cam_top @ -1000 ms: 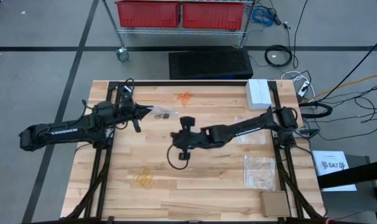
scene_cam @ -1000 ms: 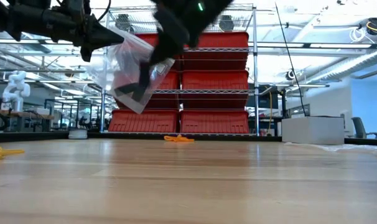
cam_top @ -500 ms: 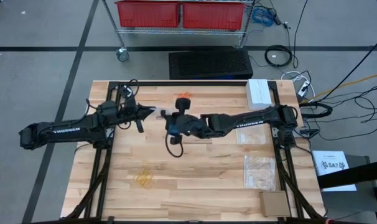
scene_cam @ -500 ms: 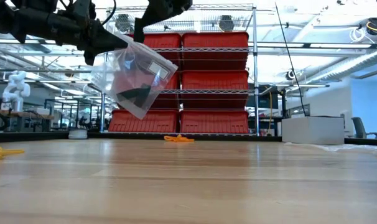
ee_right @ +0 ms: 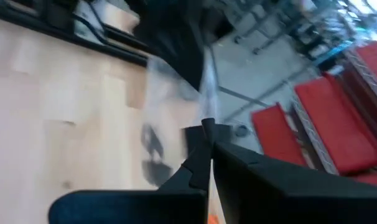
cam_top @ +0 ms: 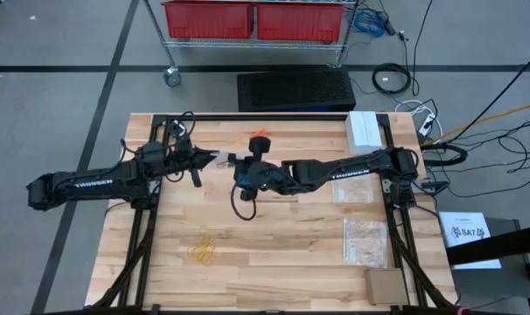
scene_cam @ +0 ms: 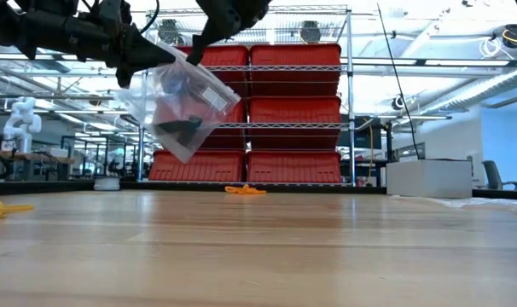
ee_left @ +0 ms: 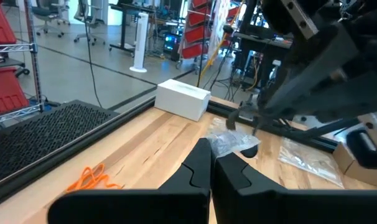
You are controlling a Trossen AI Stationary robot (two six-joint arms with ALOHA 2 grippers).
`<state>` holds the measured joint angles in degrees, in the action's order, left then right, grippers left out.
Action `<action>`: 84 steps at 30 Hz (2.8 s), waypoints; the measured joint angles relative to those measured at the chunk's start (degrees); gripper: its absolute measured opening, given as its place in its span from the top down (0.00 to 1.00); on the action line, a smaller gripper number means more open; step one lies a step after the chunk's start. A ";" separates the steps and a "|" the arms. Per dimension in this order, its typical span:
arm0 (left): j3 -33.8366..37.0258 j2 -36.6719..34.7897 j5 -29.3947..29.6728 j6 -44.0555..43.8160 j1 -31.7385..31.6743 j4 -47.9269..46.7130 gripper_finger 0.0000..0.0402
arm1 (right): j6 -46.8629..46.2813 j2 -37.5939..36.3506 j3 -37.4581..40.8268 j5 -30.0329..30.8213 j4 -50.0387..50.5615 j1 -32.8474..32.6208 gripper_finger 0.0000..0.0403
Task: Sort rubber bands
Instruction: Put the black rubber band on the zip bag
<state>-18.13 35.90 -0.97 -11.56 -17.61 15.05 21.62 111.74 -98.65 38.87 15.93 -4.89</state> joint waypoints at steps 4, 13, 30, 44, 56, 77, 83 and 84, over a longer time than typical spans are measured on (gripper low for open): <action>0.00 0.00 0.01 -0.02 0.00 0.02 1.00 | 0.07 0.00 0.00 3.85 -0.43 0.37 1.00; 0.00 0.00 0.02 -0.08 0.01 0.04 1.00 | -1.99 0.48 0.11 1.23 2.68 -0.42 1.00; 0.00 -0.02 0.04 -0.06 0.02 0.33 1.00 | -30.13 0.00 19.71 -34.19 8.25 2.98 1.00; 0.00 -0.02 0.09 0.40 0.02 0.36 1.00 | -33.97 -0.13 32.98 -31.56 -2.58 9.66 0.93; 0.00 -0.02 0.09 0.44 0.00 0.33 1.00 | -34.12 -0.13 33.00 -37.76 -4.68 7.13 0.55; 0.00 -0.02 0.11 0.44 0.02 0.32 1.00 | -34.23 -0.07 33.05 -32.91 -4.91 5.53 0.78; 0.00 -0.02 0.11 0.44 0.02 0.31 1.00 | -32.53 -0.11 30.86 -32.97 -3.66 4.35 0.97; 0.00 -0.02 0.11 0.44 0.02 0.31 1.00 | -32.33 -0.27 29.98 -32.91 -3.28 3.92 0.97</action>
<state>-18.13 35.88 -0.86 -11.11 -17.59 15.35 -10.71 111.47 -68.67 5.96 12.65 -0.96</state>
